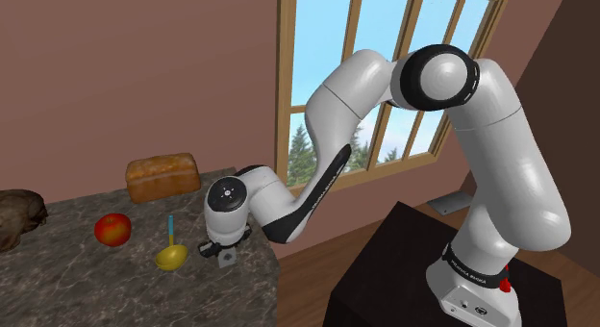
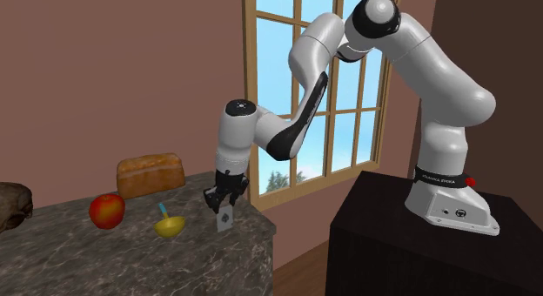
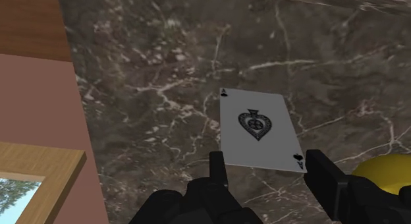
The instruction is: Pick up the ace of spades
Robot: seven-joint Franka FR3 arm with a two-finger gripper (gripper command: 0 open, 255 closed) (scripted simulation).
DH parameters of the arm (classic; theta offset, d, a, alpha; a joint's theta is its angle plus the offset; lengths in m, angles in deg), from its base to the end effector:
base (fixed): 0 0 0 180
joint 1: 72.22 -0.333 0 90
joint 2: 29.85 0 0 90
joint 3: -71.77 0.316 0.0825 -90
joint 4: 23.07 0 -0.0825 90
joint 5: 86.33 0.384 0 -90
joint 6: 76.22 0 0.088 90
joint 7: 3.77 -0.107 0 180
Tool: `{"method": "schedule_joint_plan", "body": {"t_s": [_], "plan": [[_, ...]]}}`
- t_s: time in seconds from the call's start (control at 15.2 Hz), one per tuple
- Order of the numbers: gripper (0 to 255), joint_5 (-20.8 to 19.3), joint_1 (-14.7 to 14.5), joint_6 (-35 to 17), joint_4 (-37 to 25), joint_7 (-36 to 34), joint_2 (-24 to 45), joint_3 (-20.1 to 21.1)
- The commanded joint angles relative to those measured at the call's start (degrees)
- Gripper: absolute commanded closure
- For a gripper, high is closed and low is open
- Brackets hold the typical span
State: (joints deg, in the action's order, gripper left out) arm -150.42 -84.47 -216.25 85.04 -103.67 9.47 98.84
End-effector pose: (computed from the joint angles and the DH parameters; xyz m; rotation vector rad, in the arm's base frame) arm 0.4926 0.3874 0.1706 2.9557 -0.4009 0.5932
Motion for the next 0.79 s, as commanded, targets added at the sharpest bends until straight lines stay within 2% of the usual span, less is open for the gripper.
{"method": "schedule_joint_plan", "body": {"t_s": [0.0, 0.73], "plan": [[255, 0.8, 0.4, 0.4, 0.3, 0.7, -0.9, 0.5], [255, 6.9, 3.2, 3.4, 2.2, 6.1, -7.4, 4.3]]}}
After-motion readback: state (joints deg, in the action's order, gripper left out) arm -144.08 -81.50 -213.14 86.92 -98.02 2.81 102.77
